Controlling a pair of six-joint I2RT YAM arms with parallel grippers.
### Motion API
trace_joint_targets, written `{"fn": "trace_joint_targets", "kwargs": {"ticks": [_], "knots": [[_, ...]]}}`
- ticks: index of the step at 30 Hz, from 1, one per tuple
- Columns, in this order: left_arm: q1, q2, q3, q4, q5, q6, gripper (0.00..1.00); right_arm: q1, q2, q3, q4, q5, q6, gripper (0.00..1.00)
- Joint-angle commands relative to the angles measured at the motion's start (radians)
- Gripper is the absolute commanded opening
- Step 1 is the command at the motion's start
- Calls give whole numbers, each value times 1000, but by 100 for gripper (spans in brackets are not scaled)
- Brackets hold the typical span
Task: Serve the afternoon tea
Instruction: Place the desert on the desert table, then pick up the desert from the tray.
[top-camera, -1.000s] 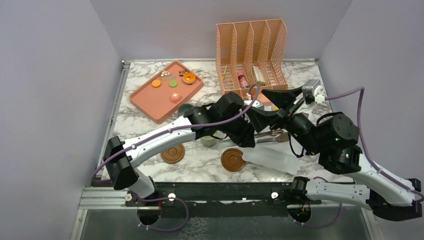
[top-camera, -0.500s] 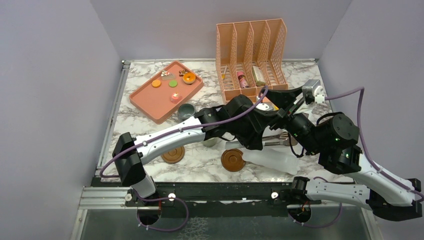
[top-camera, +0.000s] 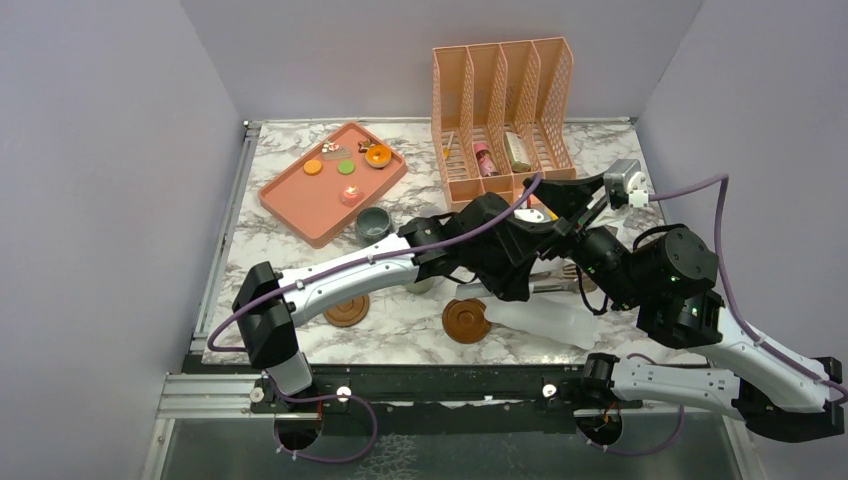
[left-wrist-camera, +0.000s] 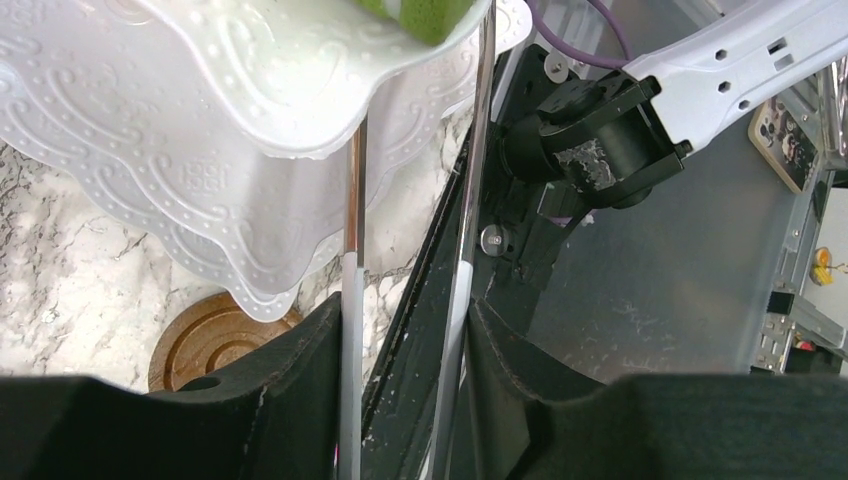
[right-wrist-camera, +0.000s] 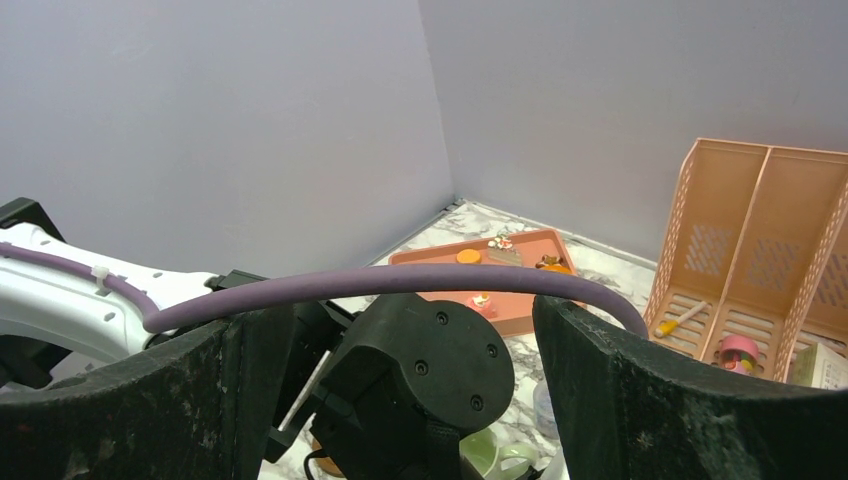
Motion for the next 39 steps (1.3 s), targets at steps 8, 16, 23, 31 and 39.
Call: {"fn": "trace_joint_targets", "kwargs": {"ticks": [8,16,23,31,39], "knots": [[-13,-22,9,6,-65,14,48,-1,-2,10,23,-6,-5,94],[-13,-54,-1,-13,-101,14,47,-1,-1,13,16,-3,-3,94],[-13,-104,-11,-66,-147,4,44,-1,-3,8,10,-3,6,94],[-13,-157,-36,-154,-209,7,44,-1,10,39,6,-11,0,94],[-1,-225,-67,-205,-358,-6,44,-1,26,37,8,-19,0,94]]}}
